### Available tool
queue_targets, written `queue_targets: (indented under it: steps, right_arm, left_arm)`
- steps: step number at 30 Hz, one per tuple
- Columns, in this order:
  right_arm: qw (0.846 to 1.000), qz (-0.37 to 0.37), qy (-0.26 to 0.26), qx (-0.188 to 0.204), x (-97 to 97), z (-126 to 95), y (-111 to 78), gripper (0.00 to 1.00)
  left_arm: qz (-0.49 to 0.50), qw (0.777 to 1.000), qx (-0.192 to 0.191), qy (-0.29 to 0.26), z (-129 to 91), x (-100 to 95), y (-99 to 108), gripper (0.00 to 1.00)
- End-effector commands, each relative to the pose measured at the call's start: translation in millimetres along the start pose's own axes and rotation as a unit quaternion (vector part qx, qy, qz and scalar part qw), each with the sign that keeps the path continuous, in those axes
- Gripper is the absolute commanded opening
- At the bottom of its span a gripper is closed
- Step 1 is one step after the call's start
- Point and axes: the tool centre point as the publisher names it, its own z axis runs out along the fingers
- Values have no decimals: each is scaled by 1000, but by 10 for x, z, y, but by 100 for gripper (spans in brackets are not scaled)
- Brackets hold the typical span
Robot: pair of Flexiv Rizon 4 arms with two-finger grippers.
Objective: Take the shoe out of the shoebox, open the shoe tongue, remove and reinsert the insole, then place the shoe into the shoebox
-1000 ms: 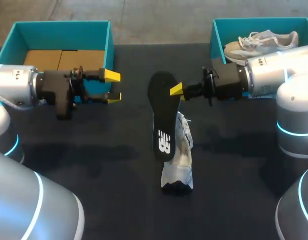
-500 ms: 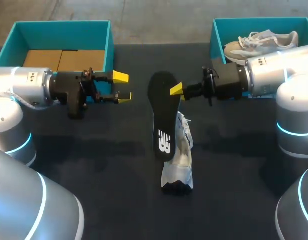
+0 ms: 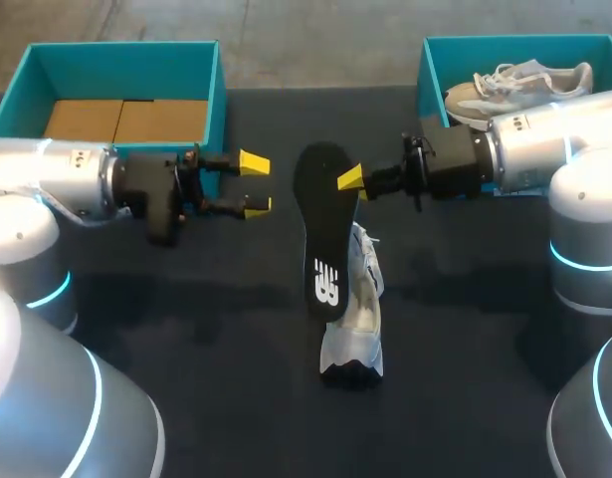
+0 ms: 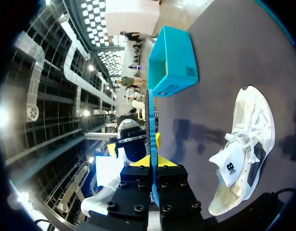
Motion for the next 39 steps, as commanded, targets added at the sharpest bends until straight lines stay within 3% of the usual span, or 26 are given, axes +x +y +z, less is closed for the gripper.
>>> queue_targets:
  steps: [1,17,23,30,34,39]
  right_arm:
    - [1000,0,-1,-1,2,7,-8,0]
    - [1000,0,-1,-1,2,7,-8,0]
    - [1000,0,-1,-1,2,7,-8,0]
    - [1000,0,-1,-1,2,7,-8,0]
    - [1000,0,-1,-1,2,7,-8,0]
    - [1000,0,-1,-1,2,7,-8,0]
  left_arm:
    - [-2,1000,-21,-13,60,27,-61,100]
    - [-3,1000,-24,-14,271,-27,-11,100]
    - [-6,999,-30,-18,266,-1,6,80]
    - [-3,999,-26,-19,311,11,36,71]
    - [0,1000,-23,-19,346,21,67,49]
    - [2,1000,-19,-20,366,31,101,47]
